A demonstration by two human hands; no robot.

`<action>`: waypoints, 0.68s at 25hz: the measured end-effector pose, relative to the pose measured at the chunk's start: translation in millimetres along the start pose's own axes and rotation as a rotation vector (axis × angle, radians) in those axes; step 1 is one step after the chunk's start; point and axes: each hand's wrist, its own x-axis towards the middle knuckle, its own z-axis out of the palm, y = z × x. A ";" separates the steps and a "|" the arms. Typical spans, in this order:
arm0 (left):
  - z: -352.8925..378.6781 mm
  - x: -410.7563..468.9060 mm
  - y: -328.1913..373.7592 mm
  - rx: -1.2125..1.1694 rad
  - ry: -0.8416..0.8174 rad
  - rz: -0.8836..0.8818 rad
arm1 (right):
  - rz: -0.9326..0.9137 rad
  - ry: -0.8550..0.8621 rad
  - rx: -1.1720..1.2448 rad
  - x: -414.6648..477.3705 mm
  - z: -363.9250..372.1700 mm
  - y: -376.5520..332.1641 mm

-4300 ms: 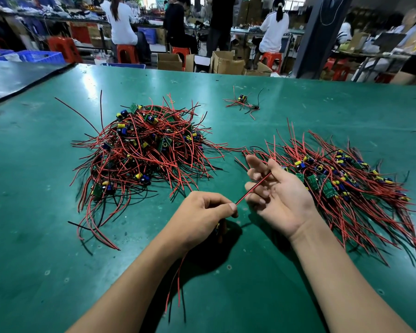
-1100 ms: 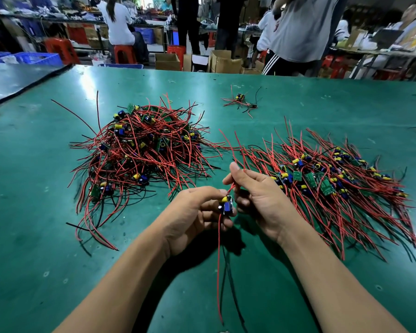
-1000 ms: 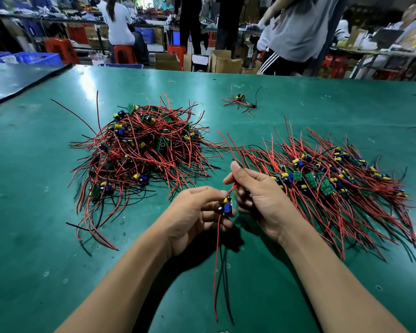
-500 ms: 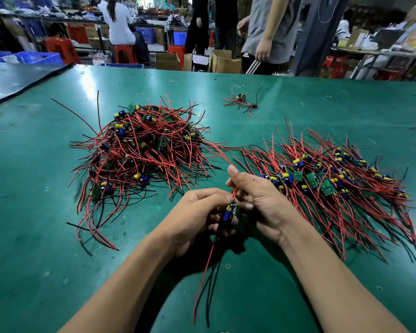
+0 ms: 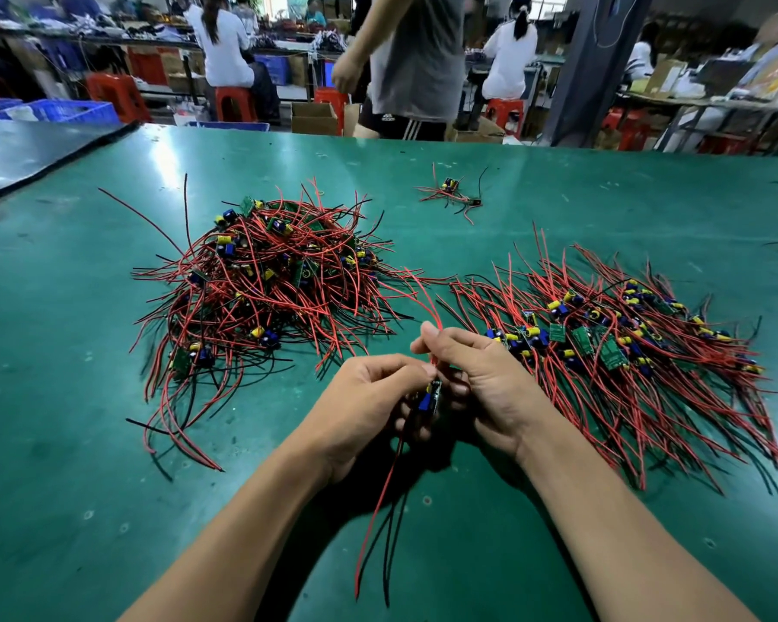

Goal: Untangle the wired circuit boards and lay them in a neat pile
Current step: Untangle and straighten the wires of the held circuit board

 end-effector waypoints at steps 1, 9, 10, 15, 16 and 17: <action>1.1 0.6 -1.0 -0.001 0.026 0.006 | -0.009 0.027 -0.024 0.2 1.4 0.6; 0.5 1.0 3.6 -0.054 0.089 0.008 | 0.117 -0.225 0.023 -6.7 9.0 -2.8; 0.6 0.3 4.6 -0.081 0.075 0.001 | 0.129 -0.250 0.031 -7.2 8.7 -3.6; 0.1 0.6 6.5 -0.108 0.032 -0.054 | 0.059 -0.191 -0.006 -2.0 3.3 1.1; -0.2 0.4 6.8 -0.098 0.024 -0.056 | 0.029 -0.163 -0.010 -0.1 2.3 2.8; 0.1 -0.1 6.5 -0.084 0.011 -0.054 | -0.009 -0.123 -0.013 2.0 0.6 3.7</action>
